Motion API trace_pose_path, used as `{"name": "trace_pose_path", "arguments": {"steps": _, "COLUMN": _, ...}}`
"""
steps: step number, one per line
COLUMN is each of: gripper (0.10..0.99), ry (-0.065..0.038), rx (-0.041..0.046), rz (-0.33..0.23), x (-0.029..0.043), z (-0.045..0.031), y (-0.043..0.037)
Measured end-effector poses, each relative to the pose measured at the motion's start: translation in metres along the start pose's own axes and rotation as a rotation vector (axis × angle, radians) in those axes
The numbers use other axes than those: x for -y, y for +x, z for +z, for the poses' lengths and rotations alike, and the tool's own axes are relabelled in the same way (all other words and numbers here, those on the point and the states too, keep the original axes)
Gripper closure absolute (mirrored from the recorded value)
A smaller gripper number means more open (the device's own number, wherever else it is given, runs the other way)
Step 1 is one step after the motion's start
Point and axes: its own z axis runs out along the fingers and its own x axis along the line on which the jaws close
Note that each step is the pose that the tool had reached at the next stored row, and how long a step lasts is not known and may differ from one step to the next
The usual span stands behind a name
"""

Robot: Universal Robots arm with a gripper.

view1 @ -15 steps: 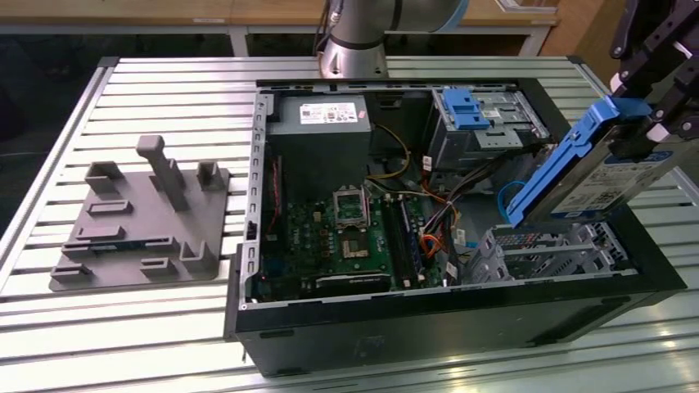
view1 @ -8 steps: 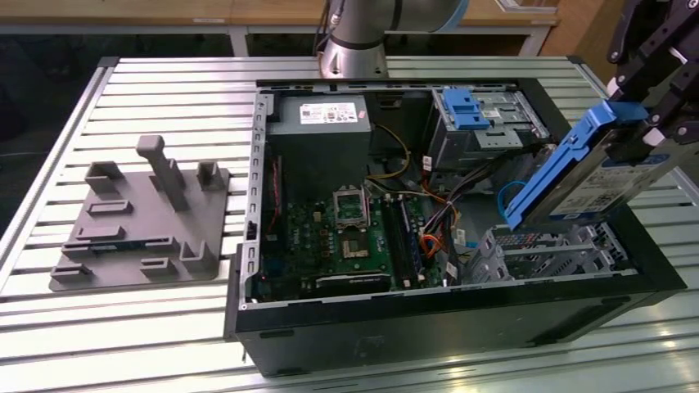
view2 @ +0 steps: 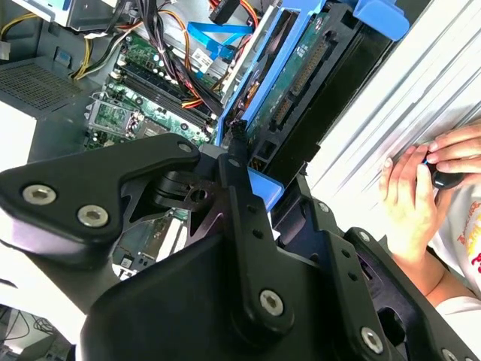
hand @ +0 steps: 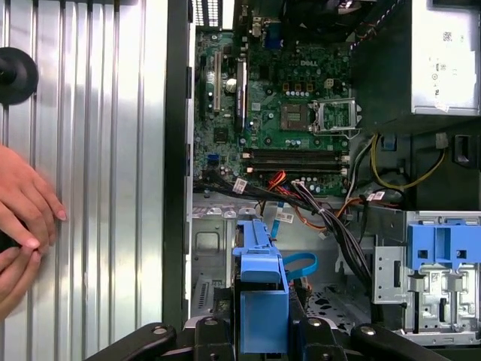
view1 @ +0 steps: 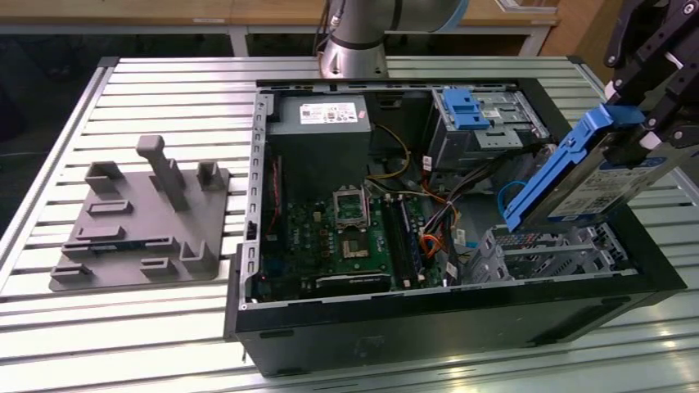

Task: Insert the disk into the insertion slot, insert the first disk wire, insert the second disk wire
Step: 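Insert the disk into the insertion slot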

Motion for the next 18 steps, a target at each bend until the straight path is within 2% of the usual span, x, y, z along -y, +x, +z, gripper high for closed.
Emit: {"name": "trace_pose_path", "arguments": {"steps": 18, "gripper": 0.725, "ry": 0.0, "rx": 0.0, "rz": 0.0, "x": 0.0001, "z": 0.0069, "y": 0.0004}}
